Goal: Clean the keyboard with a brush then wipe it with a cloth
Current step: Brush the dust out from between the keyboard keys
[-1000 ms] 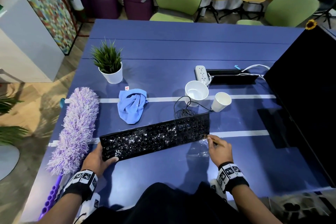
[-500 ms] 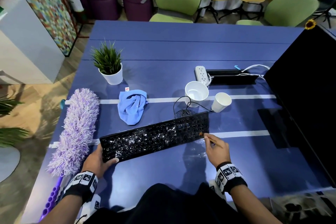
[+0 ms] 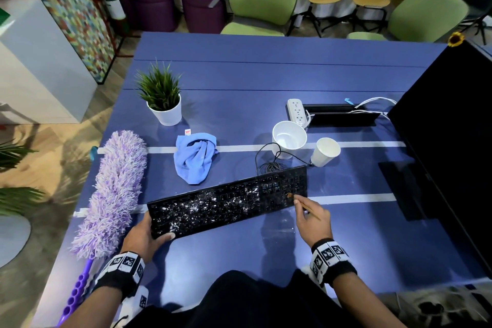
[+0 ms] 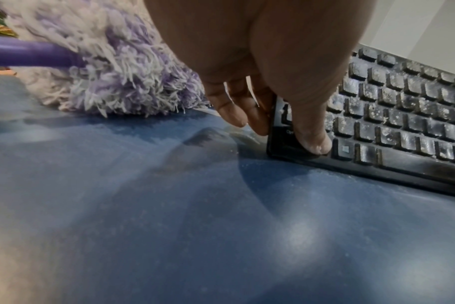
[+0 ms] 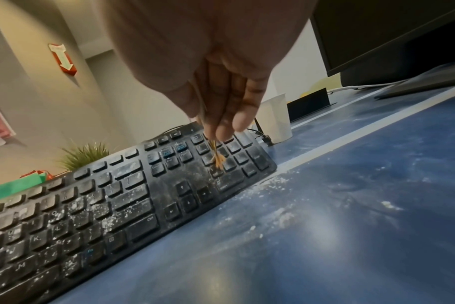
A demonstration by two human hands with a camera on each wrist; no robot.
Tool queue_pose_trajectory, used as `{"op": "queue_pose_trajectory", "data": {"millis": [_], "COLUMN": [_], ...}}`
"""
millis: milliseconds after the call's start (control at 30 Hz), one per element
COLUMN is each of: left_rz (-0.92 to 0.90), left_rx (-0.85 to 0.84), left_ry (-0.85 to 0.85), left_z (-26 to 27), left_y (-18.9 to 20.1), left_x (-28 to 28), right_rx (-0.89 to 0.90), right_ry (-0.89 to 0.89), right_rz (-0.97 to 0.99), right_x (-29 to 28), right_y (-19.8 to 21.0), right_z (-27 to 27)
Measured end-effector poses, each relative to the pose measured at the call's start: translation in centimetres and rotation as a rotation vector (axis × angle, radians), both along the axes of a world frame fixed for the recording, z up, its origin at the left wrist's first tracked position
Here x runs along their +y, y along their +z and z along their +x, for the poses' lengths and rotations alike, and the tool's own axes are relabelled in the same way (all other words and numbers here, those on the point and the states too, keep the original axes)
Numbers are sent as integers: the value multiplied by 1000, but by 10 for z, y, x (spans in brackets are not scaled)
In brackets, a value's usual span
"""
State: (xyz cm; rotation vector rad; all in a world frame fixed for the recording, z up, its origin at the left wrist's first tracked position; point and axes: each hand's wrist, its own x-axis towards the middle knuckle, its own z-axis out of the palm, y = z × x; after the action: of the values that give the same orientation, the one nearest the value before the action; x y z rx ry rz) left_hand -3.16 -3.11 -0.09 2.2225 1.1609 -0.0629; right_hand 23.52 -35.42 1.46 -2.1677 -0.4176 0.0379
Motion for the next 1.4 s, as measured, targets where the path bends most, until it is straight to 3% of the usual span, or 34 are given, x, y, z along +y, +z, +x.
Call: {"op": "queue_pose_trajectory", "data": {"millis": [133,300,433,600,700,767,833,967,1100,1267,1367,1400], "left_rz": [3,6,3,10,10,7,6,2,7,-8,-10,-13], "left_rx": [4,1,-15,-9,-10,-10,-9,-7,-19,-26,-16,-16], "left_ry": [-9,-14,-9,-14,-10,-7,-15,-13,-19,-16,-24,-23], "left_z": [0,-1,-2,-1,0,-1,-2,-1,-2,-2,-1,-1], "left_y": [0,-2,-2,-2,-1,-1,-1,-2,-2,-2,-2,-2], "left_x": [1,3,1,1,1,0,1,1,1,0,2,2], "right_rx": [27,28,-98,-19,-33,6,15,-172,24,-116,35,12], "right_ry": [13,186,1,146,-78,-137,-69,23,37,52,18,4], "right_rz": [0,-71,-178,-161,-153,-104,-98,-43,-170,-73,-117,-107], "right_x": [6,9,1,7,-4,-11,-13,-14,-17,-10,-7,-7], "right_y": [3,5,-1,5,8,7,10,25,11,13,8,10], "right_z": [0,-5,3,-2,9,16,18,16,18,12,15,16]}}
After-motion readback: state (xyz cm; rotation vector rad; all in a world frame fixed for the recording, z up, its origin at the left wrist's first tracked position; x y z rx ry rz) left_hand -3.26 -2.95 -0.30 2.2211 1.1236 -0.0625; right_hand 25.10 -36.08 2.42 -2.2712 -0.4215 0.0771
